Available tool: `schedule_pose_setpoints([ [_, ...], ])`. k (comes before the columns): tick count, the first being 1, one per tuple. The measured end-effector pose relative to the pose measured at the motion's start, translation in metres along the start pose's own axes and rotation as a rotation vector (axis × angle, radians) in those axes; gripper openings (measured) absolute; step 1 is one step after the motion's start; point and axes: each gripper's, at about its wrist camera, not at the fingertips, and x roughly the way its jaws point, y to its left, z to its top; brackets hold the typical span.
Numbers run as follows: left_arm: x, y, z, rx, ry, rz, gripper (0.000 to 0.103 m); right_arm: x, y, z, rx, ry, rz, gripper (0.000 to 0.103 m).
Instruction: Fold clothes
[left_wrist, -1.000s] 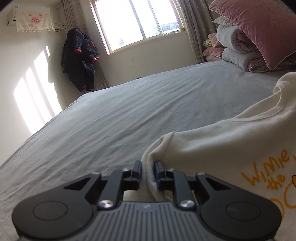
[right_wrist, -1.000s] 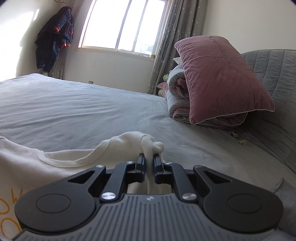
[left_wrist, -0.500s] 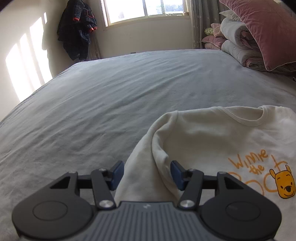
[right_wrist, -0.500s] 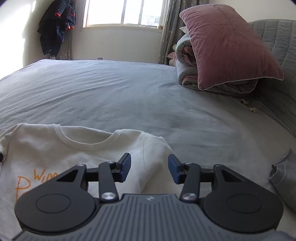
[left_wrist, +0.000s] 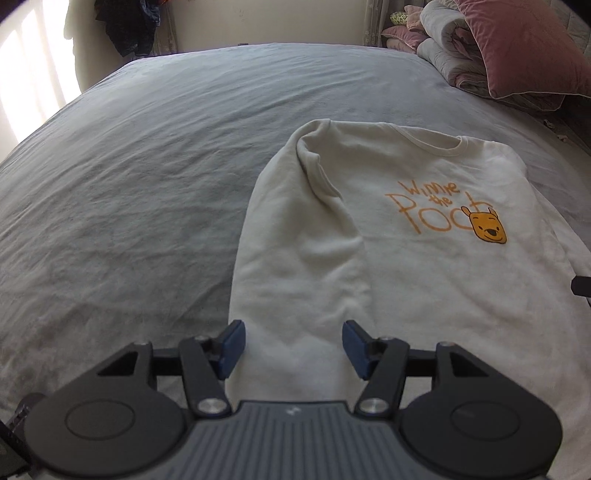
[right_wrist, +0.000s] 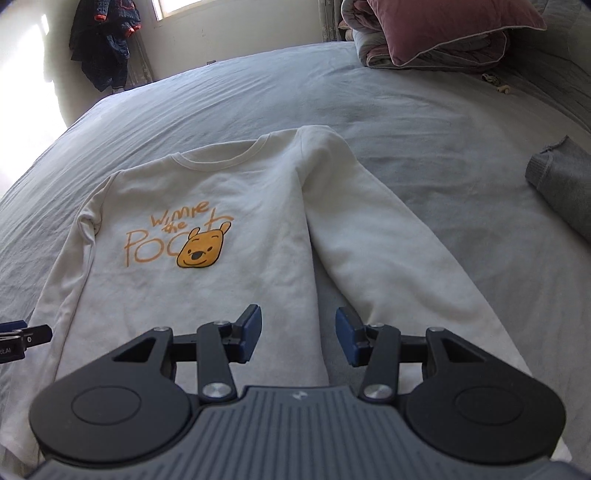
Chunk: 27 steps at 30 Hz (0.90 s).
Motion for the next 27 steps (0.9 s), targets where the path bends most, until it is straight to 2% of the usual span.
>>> schedule_pose_setpoints([
  [5,-0.024,0.001,-0.029,0.013,0.025,-0.060,0.066,-0.021,-0.010,-0.029,0.070,0.060,0.043,0.048],
  [9,-0.036,0.002,-0.049,0.018,0.017,-0.110,0.071,-0.036,-0.021,-0.047,0.131,0.099,0.073,0.048],
  [15,-0.044,0.008,-0.076,0.028,-0.029,-0.117,0.071,-0.054,-0.044,-0.079,0.208,0.103,0.144,0.049],
  [16,-0.045,0.010,-0.080,0.026,-0.046,-0.097,0.069,-0.056,-0.045,-0.081,0.215,0.108,0.162,0.049],
  [18,-0.045,0.016,-0.088,0.023,-0.076,-0.076,0.052,-0.059,-0.048,-0.084,0.220,0.120,0.202,0.049],
  [20,-0.047,0.023,-0.093,0.036,-0.104,-0.063,0.030,-0.062,-0.049,-0.088,0.218,0.134,0.243,0.049],
  [22,-0.051,0.031,-0.093,0.028,-0.124,-0.051,0.014,-0.062,-0.050,-0.094,0.216,0.148,0.270,0.049],
  [24,-0.056,0.040,-0.093,0.006,-0.141,-0.043,0.008,-0.063,-0.051,-0.099,0.208,0.154,0.289,0.049],
  [27,-0.060,0.053,-0.091,0.001,-0.169,0.051,0.004,-0.065,-0.052,-0.101,0.220,0.163,0.309,0.046],
])
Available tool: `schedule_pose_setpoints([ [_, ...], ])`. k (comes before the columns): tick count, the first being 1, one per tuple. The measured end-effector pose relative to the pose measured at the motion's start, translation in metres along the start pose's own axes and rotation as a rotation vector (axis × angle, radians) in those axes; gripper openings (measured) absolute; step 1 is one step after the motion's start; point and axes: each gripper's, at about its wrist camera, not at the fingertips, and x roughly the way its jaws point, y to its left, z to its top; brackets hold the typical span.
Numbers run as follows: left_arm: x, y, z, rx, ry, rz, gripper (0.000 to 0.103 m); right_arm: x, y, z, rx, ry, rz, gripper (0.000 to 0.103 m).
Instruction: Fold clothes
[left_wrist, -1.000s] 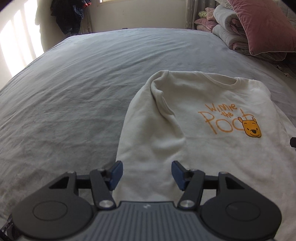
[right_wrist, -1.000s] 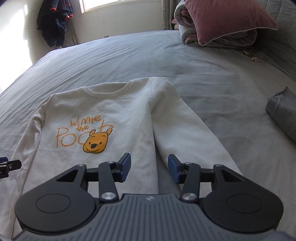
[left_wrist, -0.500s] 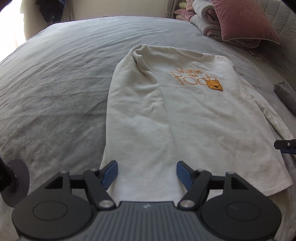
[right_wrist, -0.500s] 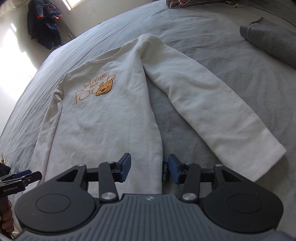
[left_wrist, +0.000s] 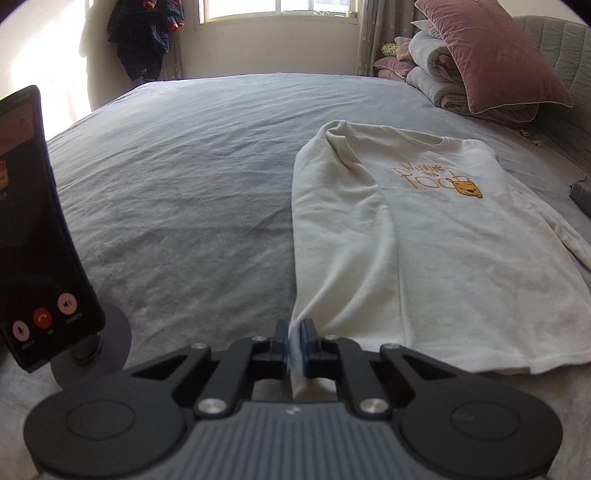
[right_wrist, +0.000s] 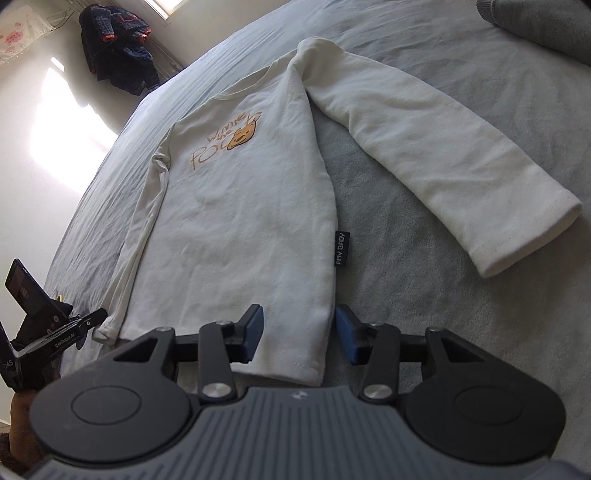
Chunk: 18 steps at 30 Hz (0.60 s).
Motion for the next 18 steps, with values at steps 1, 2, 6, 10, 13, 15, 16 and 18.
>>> schedule_pose_setpoints([
  [1,0.000,0.006,0.001,0.009,-0.011,0.058,0.002,0.000,-0.001,-0.001,0.009,0.004,0.010,0.044],
  [2,0.000,0.012,0.001,0.020,-0.023,0.108,0.002,0.000,-0.002,-0.001,0.013,0.009,0.017,0.042],
  [6,0.004,0.037,0.004,-0.036,0.004,0.135,0.003,-0.001,-0.003,-0.003,0.021,0.020,0.032,0.040],
  [10,0.002,0.057,0.003,-0.225,0.058,-0.096,0.043,0.000,-0.003,-0.004,0.020,0.023,0.037,0.039],
  [13,0.007,0.055,0.001,-0.284,0.094,-0.207,0.047,0.001,-0.003,-0.006,0.019,0.025,0.041,0.038],
  [15,0.015,0.049,0.001,-0.286,0.125,-0.239,0.047,0.002,-0.003,-0.007,0.020,0.024,0.043,0.033],
  [16,0.018,0.045,0.000,-0.280,0.128,-0.238,0.046,0.004,-0.003,-0.007,0.022,0.022,0.044,0.027],
  [18,0.022,0.037,-0.002,-0.265,0.129,-0.229,0.042,0.006,-0.003,-0.008,0.022,0.015,0.038,0.017],
])
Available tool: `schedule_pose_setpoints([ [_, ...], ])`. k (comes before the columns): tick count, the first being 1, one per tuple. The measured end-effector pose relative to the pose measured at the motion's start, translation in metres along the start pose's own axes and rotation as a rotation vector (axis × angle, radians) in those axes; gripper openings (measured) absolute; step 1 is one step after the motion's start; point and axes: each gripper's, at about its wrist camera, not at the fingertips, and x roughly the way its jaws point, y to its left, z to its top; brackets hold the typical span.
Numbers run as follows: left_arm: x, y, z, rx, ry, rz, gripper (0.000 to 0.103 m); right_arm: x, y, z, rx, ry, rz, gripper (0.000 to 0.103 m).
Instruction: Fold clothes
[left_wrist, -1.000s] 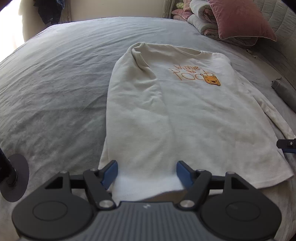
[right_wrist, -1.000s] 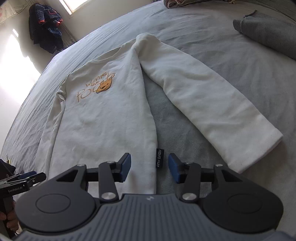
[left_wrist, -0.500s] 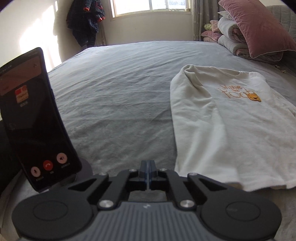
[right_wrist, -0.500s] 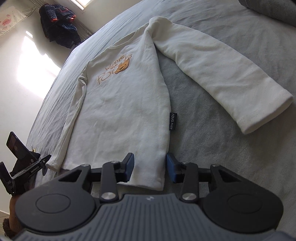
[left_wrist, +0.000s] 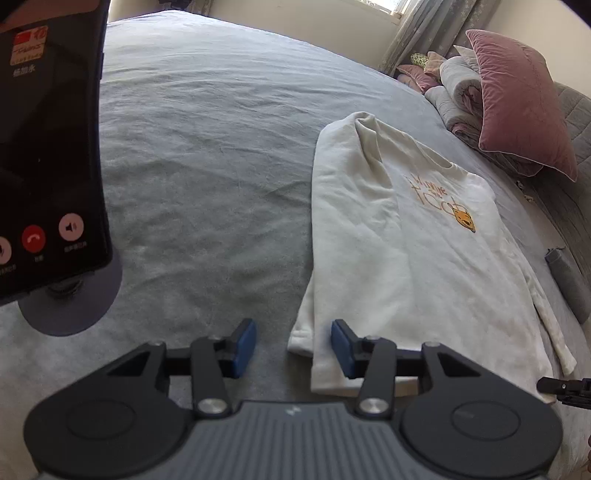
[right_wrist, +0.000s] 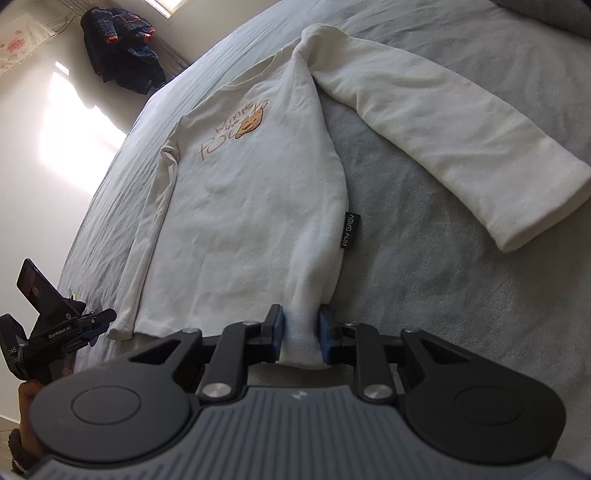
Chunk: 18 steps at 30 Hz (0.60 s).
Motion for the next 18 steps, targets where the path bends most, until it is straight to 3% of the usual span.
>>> schedule_pose_setpoints([
  [2,0.002,-0.006,0.000,0.014,0.005,-0.023,0.015,0.000,0.000,0.000,0.007,-0.008,-0.005,0.008],
  [4,-0.003,-0.011,0.000,0.030,-0.008,-0.020,0.009,-0.004,0.001,0.001,0.013,-0.019,-0.004,0.007],
  [9,-0.034,-0.027,0.000,0.096,-0.044,-0.077,0.008,-0.030,0.009,0.008,-0.027,-0.090,-0.003,0.007],
  [13,-0.056,-0.038,-0.007,0.158,-0.001,-0.179,0.008,-0.056,0.012,0.012,-0.063,-0.141,-0.036,0.007],
  [18,-0.064,-0.047,-0.020,0.262,0.071,-0.221,0.008,-0.082,0.007,0.011,-0.085,-0.131,-0.074,0.007],
])
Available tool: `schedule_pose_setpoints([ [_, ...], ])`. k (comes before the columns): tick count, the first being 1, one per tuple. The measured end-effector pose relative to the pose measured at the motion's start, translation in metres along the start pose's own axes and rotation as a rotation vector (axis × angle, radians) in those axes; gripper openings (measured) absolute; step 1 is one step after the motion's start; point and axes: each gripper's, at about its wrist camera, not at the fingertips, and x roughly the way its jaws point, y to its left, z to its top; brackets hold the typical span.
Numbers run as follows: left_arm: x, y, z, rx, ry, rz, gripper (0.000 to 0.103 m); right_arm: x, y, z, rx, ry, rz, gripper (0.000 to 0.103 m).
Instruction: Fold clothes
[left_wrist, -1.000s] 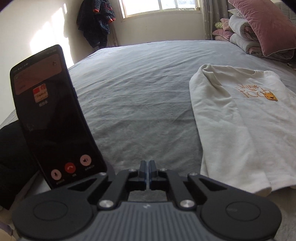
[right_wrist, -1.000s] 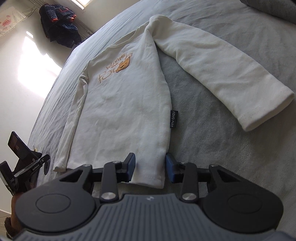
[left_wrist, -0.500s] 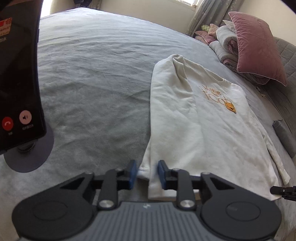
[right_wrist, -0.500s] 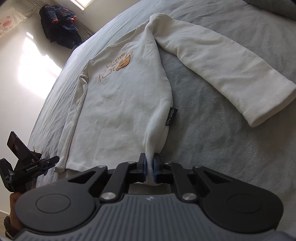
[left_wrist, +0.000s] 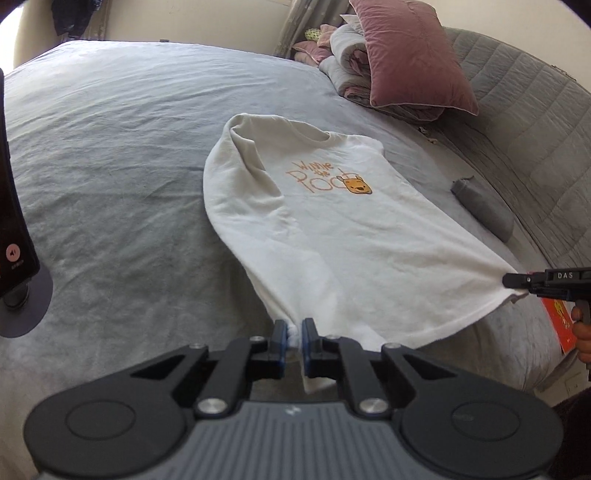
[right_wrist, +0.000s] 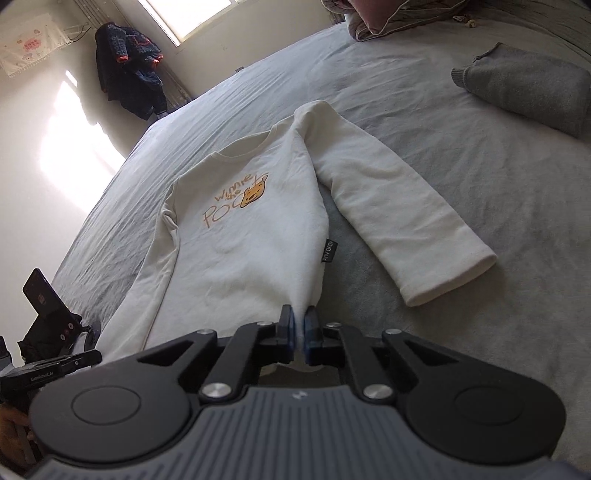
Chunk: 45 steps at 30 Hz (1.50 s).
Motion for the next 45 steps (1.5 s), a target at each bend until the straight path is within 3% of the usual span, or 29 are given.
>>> schedule_pose_setpoints([
  [3,0.005,0.001,-0.004,0.031,0.044,-0.006,0.009,0.002,-0.005,-0.006,-0.012,0.040,-0.016,0.007],
  [8,0.022,0.007,-0.002,0.000,0.099,-0.005,0.012,0.024,-0.015,-0.020,-0.003,0.138,-0.054,0.009],
  [12,0.027,0.011,0.002,-0.009,0.093,0.018,0.032,0.024,-0.021,-0.018,0.007,0.137,-0.092,0.019],
  [13,0.028,0.012,0.003,-0.015,0.090,0.022,0.037,0.019,-0.023,-0.016,0.013,0.108,-0.103,0.028],
  [14,0.029,0.013,0.004,-0.020,0.089,0.028,0.037,0.014,-0.026,-0.013,0.019,0.078,-0.114,0.045],
  [16,0.033,0.014,0.006,-0.030,0.090,0.039,0.037,0.008,-0.032,-0.008,0.022,0.028,-0.156,0.056],
  [22,0.050,0.019,0.011,-0.081,0.103,0.064,0.035,0.022,-0.060,0.002,0.053,-0.035,-0.326,0.056],
  [25,0.058,0.017,0.015,-0.090,0.102,0.091,0.023,0.031,-0.072,0.006,0.113,-0.064,-0.309,0.056],
  [27,0.058,0.013,0.019,-0.075,0.089,0.111,0.008,0.035,-0.075,0.009,0.141,-0.091,-0.294,0.041],
  [28,0.057,0.009,0.022,-0.059,0.082,0.121,0.007,0.038,-0.072,0.011,0.130,-0.096,-0.312,0.024],
  [29,0.055,0.006,0.024,-0.044,0.074,0.127,0.007,0.040,-0.070,0.013,0.120,-0.100,-0.325,0.017],
  [31,0.051,-0.001,0.028,-0.009,0.055,0.142,0.006,0.040,-0.066,0.015,0.114,-0.117,-0.328,0.012],
  [34,0.048,-0.010,0.032,0.034,0.043,0.159,0.006,0.034,-0.059,0.019,0.097,-0.164,-0.340,0.011],
  [41,0.055,-0.006,0.034,0.031,0.078,0.169,0.008,0.020,-0.048,0.035,-0.010,-0.306,-0.507,0.010],
  [45,0.062,0.001,0.034,-0.002,0.086,0.187,0.019,0.022,-0.056,0.039,-0.007,-0.287,-0.525,0.014],
])
